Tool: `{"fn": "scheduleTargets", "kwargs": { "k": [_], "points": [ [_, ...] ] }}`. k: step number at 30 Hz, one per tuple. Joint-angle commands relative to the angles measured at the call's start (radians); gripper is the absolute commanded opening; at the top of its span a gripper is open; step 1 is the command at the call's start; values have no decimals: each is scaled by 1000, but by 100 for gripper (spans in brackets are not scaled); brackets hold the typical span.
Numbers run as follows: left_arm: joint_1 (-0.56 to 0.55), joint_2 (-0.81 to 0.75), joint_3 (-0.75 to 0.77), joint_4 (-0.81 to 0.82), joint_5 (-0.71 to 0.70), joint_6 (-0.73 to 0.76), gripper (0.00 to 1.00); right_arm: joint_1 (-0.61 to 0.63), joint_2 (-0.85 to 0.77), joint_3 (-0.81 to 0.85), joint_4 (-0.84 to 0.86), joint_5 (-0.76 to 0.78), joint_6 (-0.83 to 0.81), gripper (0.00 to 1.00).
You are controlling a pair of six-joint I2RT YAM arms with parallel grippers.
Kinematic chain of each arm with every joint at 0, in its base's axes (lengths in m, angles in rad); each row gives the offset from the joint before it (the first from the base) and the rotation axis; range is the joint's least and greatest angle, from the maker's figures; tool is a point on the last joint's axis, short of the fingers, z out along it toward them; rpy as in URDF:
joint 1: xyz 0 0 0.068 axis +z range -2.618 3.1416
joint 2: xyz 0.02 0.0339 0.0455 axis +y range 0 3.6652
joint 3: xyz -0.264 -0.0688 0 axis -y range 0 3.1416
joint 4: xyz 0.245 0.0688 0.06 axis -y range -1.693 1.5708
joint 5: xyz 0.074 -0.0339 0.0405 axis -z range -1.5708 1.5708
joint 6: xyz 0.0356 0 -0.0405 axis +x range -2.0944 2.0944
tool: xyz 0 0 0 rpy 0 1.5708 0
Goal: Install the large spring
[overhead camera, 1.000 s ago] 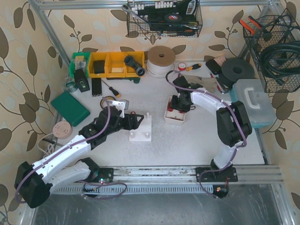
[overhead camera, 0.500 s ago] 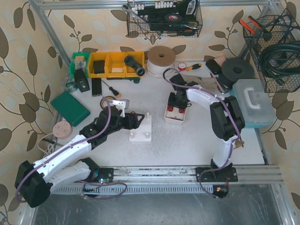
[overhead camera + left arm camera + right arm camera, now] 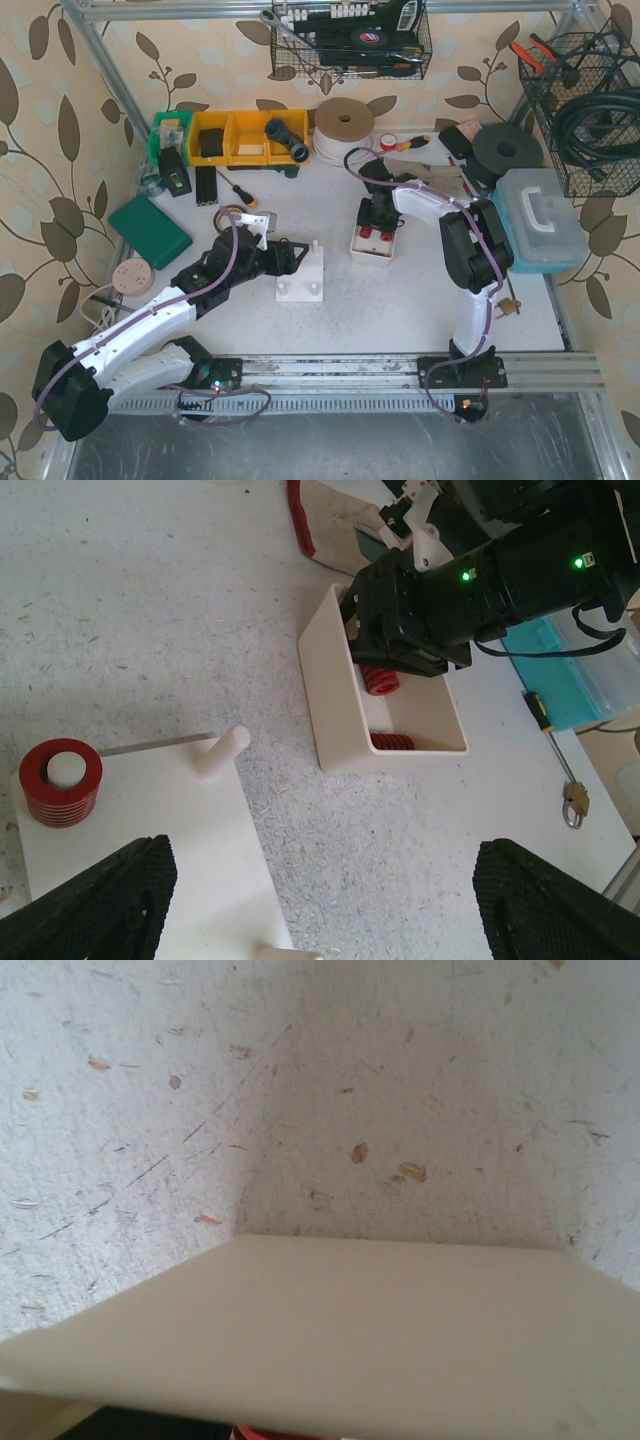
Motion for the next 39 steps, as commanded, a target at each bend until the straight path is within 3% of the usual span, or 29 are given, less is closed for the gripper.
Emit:
{"fn": "scheduleTargets", "kwargs": {
  "k": [1,17,25,29,39],
  "points": [
    [1,6,1,37,-19,1,84,7,-11,8,-38,50,-5,48],
    [1,13,3,36,-18,-2,84,66,14,23,-55,64,-11,40],
    [1,14,3,36,-18,-2,84,67,6,-4,-65,78,-38,18],
    [1,12,4,35,-18,-2,84,67,2,-10,-64,66,-51,0],
    [1,27,18,14,-26,-10,84,68,-104,8,-73,5,-165,0]
  ]
}}
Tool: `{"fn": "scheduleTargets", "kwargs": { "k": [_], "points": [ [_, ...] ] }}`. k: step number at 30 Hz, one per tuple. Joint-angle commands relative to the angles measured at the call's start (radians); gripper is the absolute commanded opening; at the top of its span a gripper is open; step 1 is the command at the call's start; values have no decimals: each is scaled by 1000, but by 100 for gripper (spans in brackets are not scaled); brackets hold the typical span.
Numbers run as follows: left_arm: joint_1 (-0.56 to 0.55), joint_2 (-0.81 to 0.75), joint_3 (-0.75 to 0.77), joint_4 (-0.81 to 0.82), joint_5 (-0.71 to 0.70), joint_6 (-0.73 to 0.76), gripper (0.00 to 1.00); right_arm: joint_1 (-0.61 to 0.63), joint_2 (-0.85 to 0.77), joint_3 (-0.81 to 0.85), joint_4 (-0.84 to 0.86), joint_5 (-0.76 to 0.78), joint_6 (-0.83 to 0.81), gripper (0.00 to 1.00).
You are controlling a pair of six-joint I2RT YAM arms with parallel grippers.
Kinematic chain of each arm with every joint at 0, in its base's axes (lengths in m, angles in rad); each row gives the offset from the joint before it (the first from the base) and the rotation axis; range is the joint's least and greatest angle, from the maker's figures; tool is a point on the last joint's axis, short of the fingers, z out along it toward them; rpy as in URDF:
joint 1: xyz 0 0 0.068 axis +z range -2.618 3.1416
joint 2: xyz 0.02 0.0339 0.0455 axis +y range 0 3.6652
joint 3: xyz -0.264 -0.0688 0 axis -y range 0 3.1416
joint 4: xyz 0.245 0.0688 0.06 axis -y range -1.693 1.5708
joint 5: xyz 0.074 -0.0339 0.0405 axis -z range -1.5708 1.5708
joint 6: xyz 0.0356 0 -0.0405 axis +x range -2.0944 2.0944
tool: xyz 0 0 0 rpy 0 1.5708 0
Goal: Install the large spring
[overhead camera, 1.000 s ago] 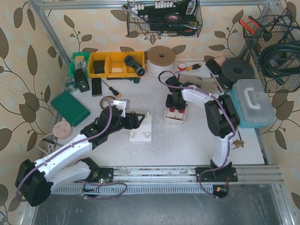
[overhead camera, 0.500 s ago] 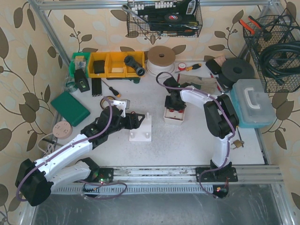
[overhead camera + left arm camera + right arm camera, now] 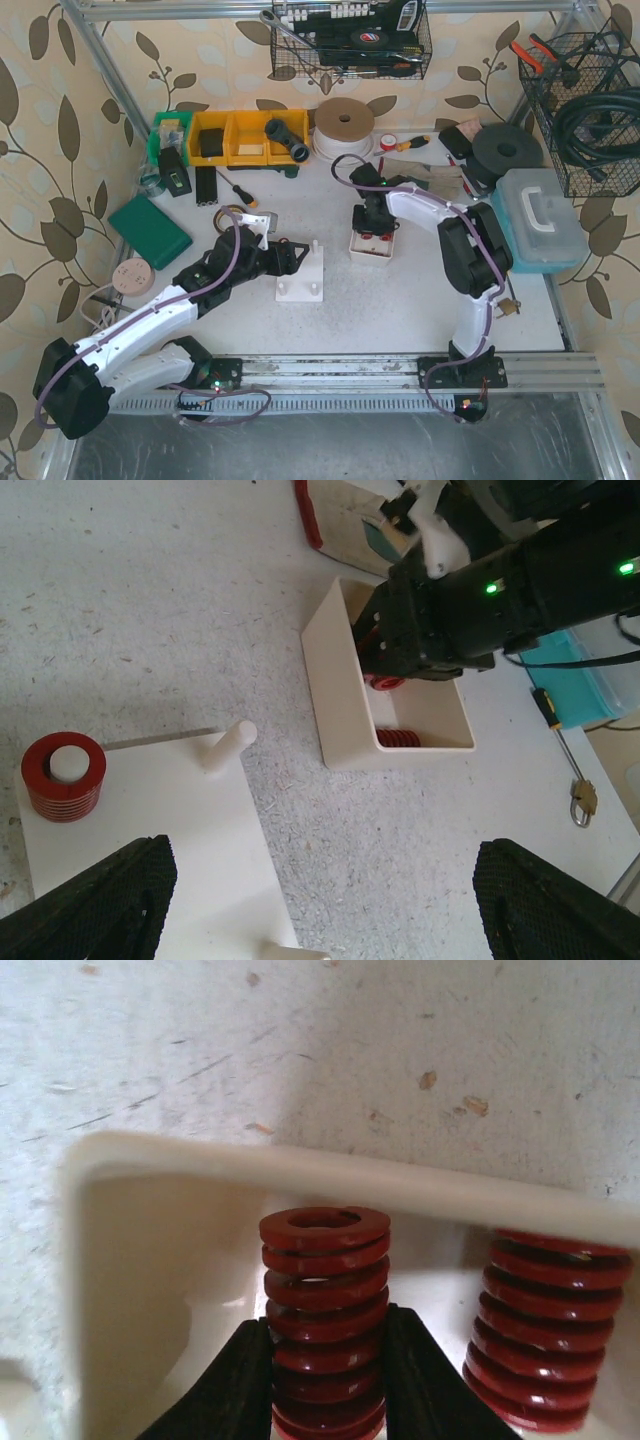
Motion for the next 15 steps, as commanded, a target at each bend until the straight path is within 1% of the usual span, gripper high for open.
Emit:
{"fn": "scheduleTargets", "kwargs": {
  "k": [1,11,15],
  "points": [
    [1,15,19,11,-22,-10,84,7,-102,8,-18,-55,-88,0],
    [2,18,26,-5,-7,-17,84,24,-306,-24,-28,-126,-224,0],
    [5,8,32,-19,6,-22,83,41,-426,-87,35,-193,-308,0]
  ]
}}
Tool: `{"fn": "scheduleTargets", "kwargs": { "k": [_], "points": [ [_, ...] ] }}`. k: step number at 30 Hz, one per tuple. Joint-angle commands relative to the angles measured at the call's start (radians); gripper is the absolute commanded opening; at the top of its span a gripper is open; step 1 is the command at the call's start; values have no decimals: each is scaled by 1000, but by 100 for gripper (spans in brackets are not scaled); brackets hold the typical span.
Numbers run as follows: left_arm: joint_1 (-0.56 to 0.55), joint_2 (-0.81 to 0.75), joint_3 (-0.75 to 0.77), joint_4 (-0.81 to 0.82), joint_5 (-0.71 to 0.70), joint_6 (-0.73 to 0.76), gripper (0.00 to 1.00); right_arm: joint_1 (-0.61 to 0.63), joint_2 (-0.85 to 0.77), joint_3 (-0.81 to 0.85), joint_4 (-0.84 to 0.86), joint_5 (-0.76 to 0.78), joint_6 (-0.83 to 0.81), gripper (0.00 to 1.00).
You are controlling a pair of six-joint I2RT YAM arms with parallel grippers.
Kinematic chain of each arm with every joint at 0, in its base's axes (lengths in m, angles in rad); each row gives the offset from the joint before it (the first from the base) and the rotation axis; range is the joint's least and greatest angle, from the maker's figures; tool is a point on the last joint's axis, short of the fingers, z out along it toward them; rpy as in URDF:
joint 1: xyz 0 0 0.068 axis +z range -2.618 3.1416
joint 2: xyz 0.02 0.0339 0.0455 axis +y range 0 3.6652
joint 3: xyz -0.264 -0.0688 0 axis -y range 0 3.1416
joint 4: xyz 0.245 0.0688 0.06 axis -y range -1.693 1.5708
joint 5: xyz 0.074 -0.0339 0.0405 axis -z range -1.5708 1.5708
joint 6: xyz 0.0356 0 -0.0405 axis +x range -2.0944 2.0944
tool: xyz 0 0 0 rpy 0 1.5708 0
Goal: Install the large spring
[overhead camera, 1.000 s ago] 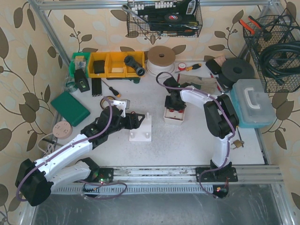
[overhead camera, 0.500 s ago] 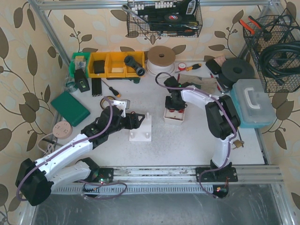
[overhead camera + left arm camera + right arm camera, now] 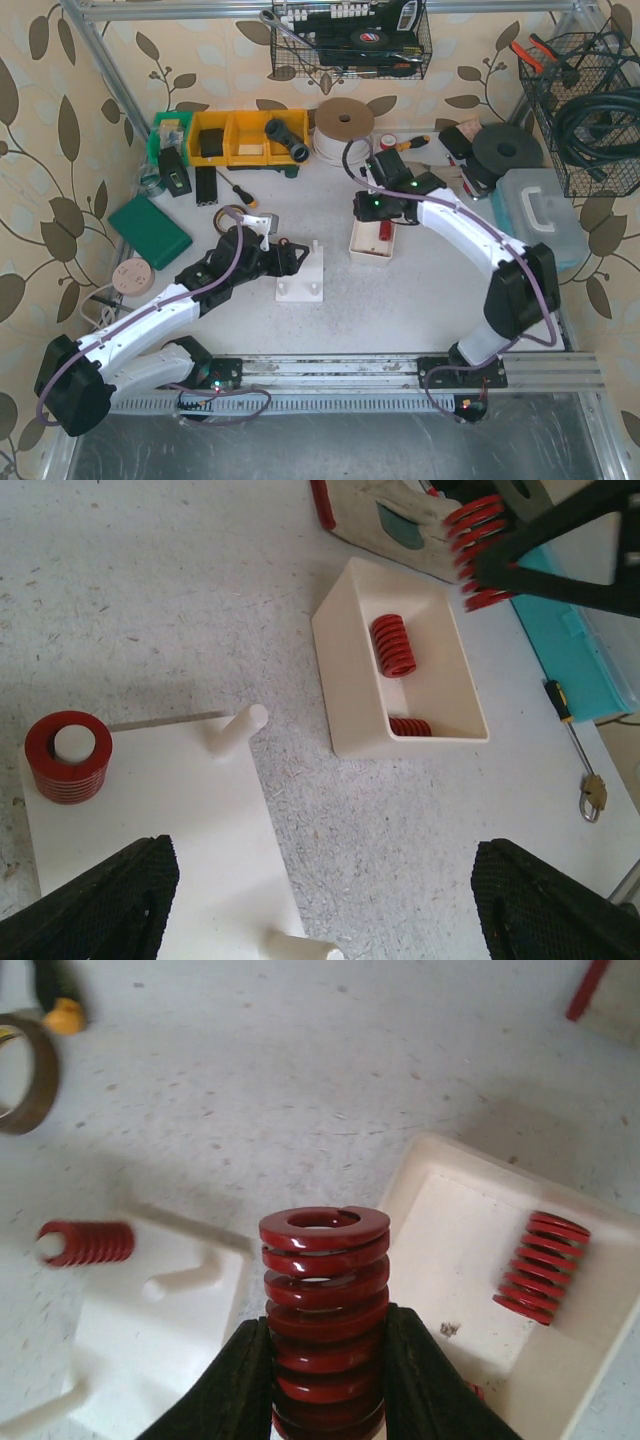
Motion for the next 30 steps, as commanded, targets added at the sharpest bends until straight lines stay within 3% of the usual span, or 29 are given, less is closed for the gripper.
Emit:
{"fn": "scheduleTargets", "kwargs": {
  "k": [1,8,12,19,22,26,30],
  "points": [
    [6,-19,34,-14,12,-10,83,25,-143,-88,80,-94,-135,0],
    [52,-29,131,-139,116,-3,81,85,-444,-366,391,-154,-329,0],
    [75,-52,232,-242,162,-5,81,114,-479,-422,518,-205,-338,0],
    [162,34,516,-552,284,-14,81,341,-404,-473,787,38,-399,0],
    [193,95,614,-674,375,-13,81,426,-403,-489,810,154,-483,0],
    [195,156,672,-738,486,-21,79,452,-454,-541,855,204,-524,0],
    [195,168,690,-782,498,-27,79,453,-525,-614,903,216,-523,0]
  ]
}}
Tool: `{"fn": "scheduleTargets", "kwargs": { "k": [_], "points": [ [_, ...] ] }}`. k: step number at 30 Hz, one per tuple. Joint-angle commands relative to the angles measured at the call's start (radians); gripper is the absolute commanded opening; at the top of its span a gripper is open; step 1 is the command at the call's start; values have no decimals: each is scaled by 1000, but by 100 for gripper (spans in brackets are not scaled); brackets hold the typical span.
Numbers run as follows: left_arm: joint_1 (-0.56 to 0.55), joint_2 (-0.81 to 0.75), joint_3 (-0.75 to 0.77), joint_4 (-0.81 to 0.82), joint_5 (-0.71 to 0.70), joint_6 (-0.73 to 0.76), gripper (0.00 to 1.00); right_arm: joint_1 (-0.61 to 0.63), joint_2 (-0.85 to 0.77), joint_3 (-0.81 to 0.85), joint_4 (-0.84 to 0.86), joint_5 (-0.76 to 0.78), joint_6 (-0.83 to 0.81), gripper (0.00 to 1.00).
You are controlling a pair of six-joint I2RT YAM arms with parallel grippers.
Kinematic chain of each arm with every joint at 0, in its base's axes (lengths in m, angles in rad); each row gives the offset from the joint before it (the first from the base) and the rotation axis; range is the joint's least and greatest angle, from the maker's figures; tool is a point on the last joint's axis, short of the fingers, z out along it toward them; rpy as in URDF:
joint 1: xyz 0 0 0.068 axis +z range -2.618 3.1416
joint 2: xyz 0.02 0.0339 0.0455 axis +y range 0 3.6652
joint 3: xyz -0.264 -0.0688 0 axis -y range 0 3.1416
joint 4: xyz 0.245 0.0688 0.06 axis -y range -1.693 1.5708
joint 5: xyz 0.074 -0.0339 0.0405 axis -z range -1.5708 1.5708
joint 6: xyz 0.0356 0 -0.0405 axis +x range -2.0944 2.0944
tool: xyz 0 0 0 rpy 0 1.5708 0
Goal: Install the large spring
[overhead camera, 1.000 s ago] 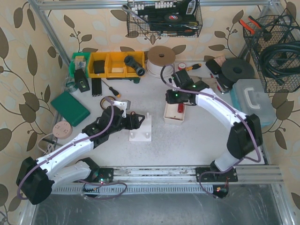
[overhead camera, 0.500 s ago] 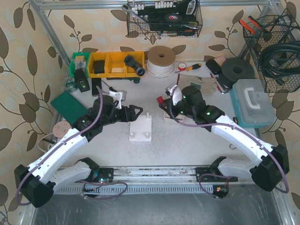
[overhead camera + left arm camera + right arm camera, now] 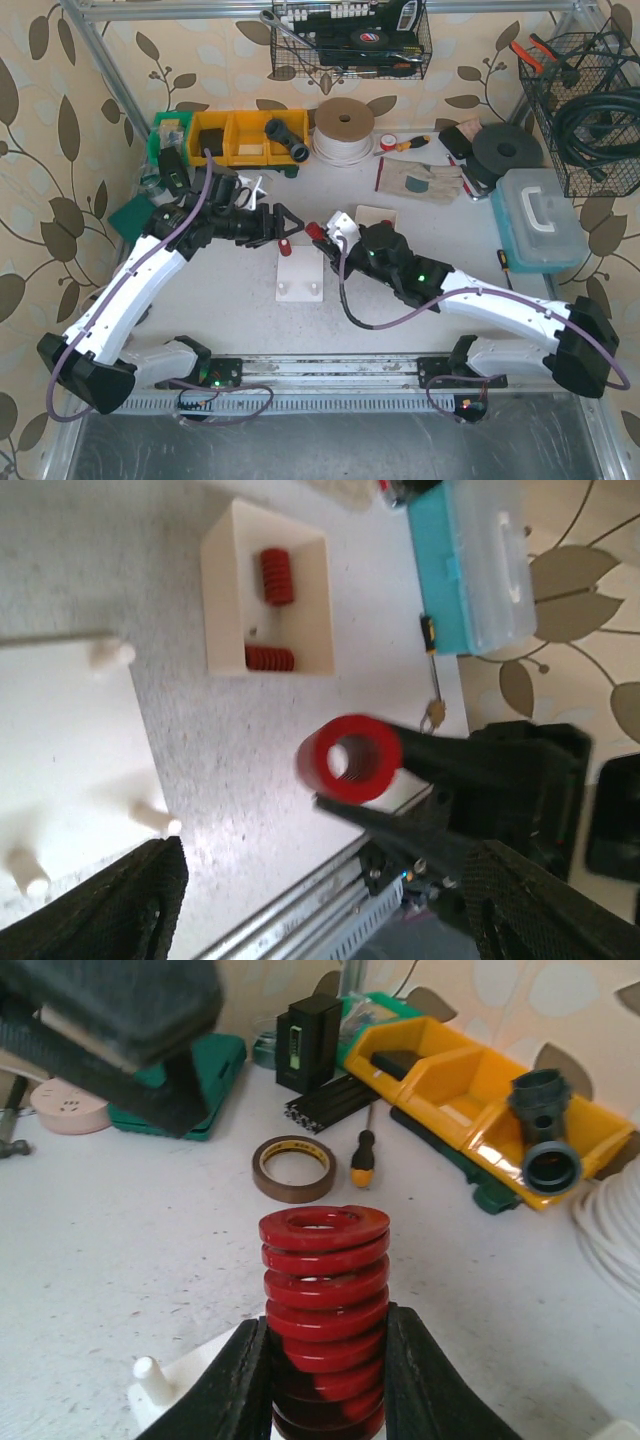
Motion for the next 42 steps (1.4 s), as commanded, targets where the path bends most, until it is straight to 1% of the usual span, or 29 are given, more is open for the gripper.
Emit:
{"fn": "scheduleTargets", "kwargs": {
  "k": [1,5,9,14,21,31,37,42],
  "points": [
    [3,1,37,-106,88,-24,79,2,-82,-62,134,69,-34,0],
    [4,-8,10,-40,115,-87,78,3,-101,-87,166,71,-34,0],
    [-1,-14,0,13,129,-142,78,2,-100,-92,170,35,-40,0],
    [-17,-4,3,22,123,-144,78,3,-99,-101,183,38,-32,0],
    [-25,44,31,-18,93,-131,77,14,-85,-96,183,34,-13,0],
    [-27,85,56,6,87,-144,76,49,-43,-81,190,44,-18,0],
    [-34,104,58,-7,82,-134,72,55,-36,-78,190,47,-21,0],
    [-57,134,60,-14,78,-128,64,56,-29,-77,195,42,-22,0]
  ]
}}
